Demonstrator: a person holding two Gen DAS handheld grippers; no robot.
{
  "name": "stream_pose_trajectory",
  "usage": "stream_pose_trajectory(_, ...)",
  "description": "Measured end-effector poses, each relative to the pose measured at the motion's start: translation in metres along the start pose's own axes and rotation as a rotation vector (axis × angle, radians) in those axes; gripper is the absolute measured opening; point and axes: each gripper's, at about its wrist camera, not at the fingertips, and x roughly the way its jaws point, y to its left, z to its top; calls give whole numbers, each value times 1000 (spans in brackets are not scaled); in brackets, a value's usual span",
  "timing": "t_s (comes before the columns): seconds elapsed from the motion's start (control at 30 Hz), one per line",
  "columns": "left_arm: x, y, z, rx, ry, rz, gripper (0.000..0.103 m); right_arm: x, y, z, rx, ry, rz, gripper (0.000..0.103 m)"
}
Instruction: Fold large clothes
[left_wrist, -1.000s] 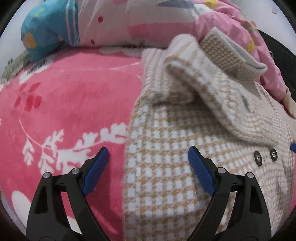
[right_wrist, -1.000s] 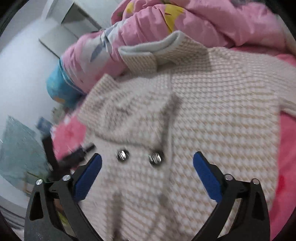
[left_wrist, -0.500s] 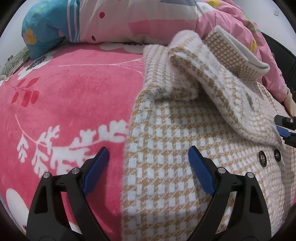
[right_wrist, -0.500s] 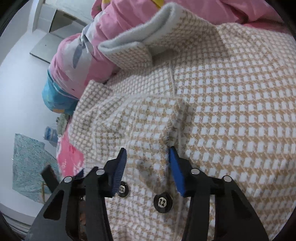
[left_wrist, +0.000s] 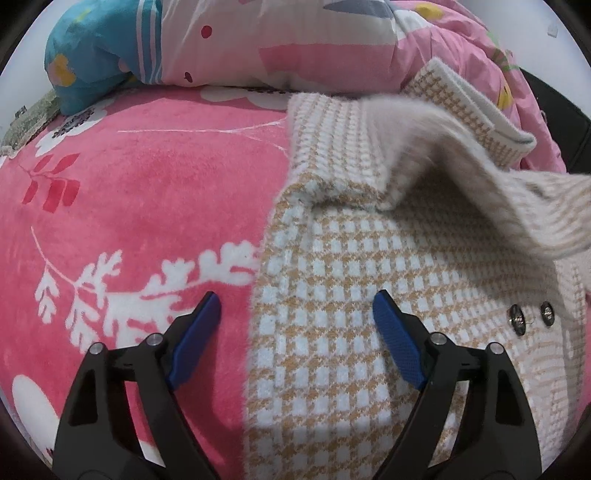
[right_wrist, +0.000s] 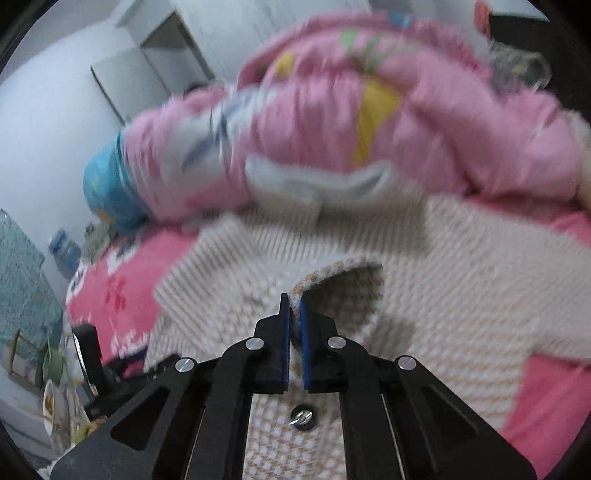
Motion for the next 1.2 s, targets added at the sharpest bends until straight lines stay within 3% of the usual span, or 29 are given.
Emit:
stream_pose_trajectory(0.1, -2, 5, 5, 6, -4, 27, 79, -18, -33, 7, 42, -33, -56, 5)
stream_pose_trajectory(0.23, 3, 11, 8, 3, 6, 52, 79, 13, -74, -9, 83, 65, -118, 5)
stream_pose_trajectory(0.3, 4, 10, 8, 4, 9, 61, 79, 26, -85, -16, 72, 96, -166, 5)
stream_pose_trajectory(0.43, 8, 10, 9, 9, 13, 71, 79, 30, -94, -17, 72, 77, -161, 5)
stream_pose_trajectory(0.5, 7, 7, 6, 8, 10, 71, 79, 41, -97, -21, 37, 119, -215, 6)
stream_pose_trajectory(0.53, 6, 8, 7, 7, 9, 70, 79, 46, -103, -22, 26, 142, -237, 10)
stream_pose_trajectory(0.6, 3, 7, 6, 3, 7, 65, 77, 49, -115, -28, 24, 173, -293, 27)
stream_pose_trajectory(0.7, -1, 6, 11, 10, -11, 70, 77, 35, -128, -33, 89, 148, -208, 43)
stream_pose_trajectory(0.77, -1, 7, 13, 19, -15, 90, 77, 37, -128, -37, 109, 170, -152, 45)
stream_pose_trajectory(0.87, 5, 13, 15, -4, 5, 117, 77, 50, -123, -38, 79, 206, -184, 45)
stream_pose_trajectory(0.93, 9, 18, 14, -27, 19, 108, 77, 57, -118, -35, 58, 212, -192, 22)
stream_pose_trajectory(0.97, 10, 20, 13, -38, 20, 102, 77, 56, -115, -32, 46, 193, -221, 19)
stream_pose_trajectory(1.03, 10, 19, 12, -34, 14, 104, 77, 52, -113, -27, 40, 167, -247, 17)
stream_pose_trajectory(1.17, 7, 18, 12, -38, 17, 90, 77, 59, -121, -28, 10, 212, -383, 17)
stream_pose_trajectory(1.2, 4, 19, 13, -43, 17, 75, 77, 54, -122, -28, 15, 206, -380, 19)
